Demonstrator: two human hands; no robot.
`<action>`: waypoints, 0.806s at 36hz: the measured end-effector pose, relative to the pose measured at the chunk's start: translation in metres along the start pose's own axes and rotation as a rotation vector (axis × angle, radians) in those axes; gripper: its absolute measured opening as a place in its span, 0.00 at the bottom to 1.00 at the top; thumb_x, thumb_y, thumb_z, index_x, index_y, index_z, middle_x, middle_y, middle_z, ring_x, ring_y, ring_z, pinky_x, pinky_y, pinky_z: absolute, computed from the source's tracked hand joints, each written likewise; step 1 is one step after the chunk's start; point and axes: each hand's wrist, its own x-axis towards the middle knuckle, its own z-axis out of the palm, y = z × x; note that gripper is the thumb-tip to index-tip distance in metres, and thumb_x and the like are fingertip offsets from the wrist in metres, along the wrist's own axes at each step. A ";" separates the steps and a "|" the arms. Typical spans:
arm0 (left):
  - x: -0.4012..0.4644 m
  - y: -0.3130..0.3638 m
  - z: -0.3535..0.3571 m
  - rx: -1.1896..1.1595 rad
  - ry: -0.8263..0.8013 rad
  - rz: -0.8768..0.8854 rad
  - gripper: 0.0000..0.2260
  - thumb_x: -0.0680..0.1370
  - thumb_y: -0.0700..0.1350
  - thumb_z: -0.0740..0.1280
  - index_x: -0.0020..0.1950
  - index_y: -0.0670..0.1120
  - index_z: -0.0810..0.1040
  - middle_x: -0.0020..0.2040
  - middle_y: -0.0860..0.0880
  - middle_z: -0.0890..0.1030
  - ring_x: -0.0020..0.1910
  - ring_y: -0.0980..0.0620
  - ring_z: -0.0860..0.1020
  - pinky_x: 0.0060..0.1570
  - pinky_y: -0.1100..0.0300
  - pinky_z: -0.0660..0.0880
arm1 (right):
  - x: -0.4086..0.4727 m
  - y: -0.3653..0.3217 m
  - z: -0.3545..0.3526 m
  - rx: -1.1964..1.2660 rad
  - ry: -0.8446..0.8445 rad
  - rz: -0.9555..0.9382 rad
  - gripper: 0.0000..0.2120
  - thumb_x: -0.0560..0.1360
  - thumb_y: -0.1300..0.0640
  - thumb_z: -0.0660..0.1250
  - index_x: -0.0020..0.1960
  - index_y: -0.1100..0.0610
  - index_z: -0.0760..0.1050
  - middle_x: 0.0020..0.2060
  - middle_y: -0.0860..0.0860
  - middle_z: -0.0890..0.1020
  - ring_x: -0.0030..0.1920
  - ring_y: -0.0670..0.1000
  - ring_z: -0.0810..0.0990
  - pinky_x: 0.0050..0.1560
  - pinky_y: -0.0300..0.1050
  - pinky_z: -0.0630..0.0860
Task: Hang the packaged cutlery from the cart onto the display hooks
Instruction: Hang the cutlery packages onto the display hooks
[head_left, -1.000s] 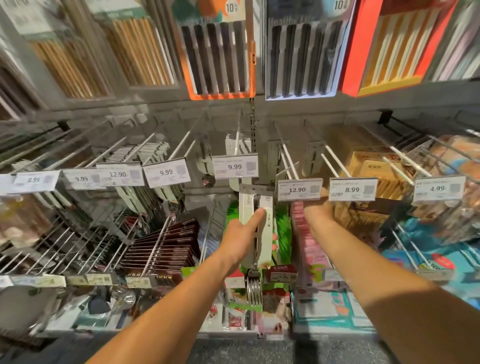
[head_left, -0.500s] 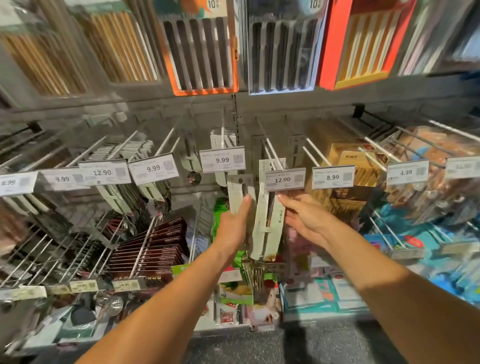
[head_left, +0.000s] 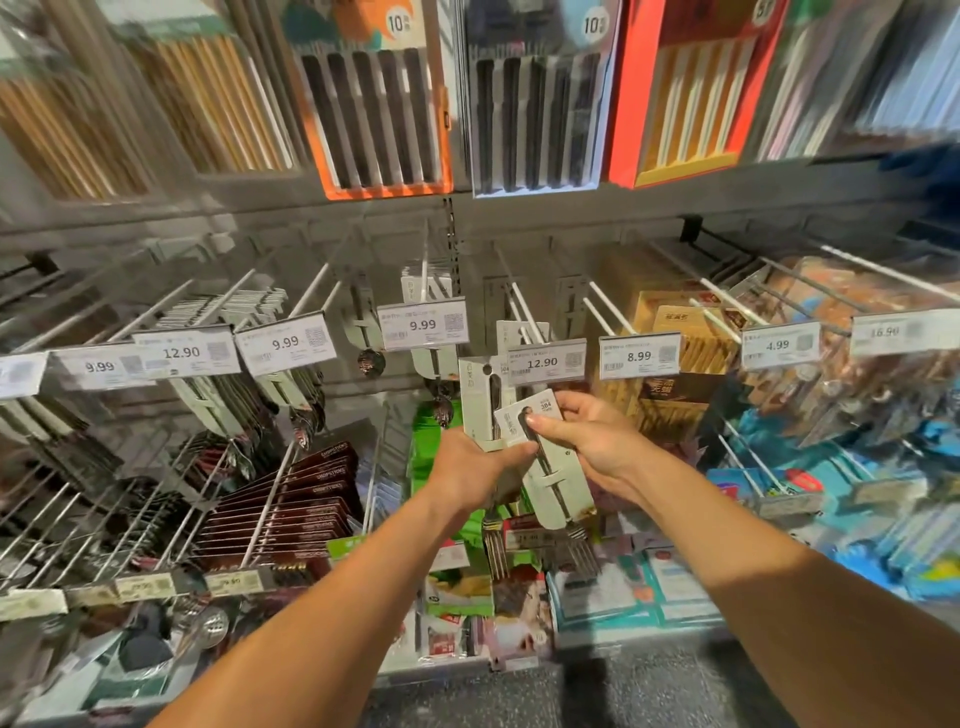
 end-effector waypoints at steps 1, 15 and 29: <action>-0.001 0.002 0.000 -0.010 -0.001 0.003 0.11 0.73 0.34 0.74 0.54 0.41 0.83 0.47 0.46 0.86 0.37 0.60 0.84 0.35 0.67 0.78 | 0.000 -0.001 0.000 0.004 0.000 0.001 0.12 0.72 0.69 0.71 0.54 0.61 0.79 0.50 0.59 0.85 0.52 0.59 0.85 0.53 0.54 0.82; 0.002 0.009 -0.011 -0.135 0.129 -0.029 0.05 0.70 0.40 0.78 0.43 0.42 0.84 0.38 0.47 0.86 0.38 0.48 0.82 0.51 0.45 0.81 | 0.008 -0.016 0.002 0.188 0.124 -0.076 0.16 0.71 0.71 0.71 0.53 0.56 0.76 0.52 0.55 0.84 0.51 0.50 0.84 0.60 0.49 0.78; 0.011 0.004 -0.019 -0.159 0.142 -0.040 0.05 0.72 0.40 0.77 0.44 0.41 0.83 0.40 0.44 0.84 0.37 0.49 0.81 0.34 0.63 0.77 | 0.025 -0.013 0.005 0.234 0.244 -0.120 0.13 0.74 0.75 0.65 0.48 0.59 0.79 0.46 0.54 0.84 0.40 0.46 0.83 0.35 0.39 0.80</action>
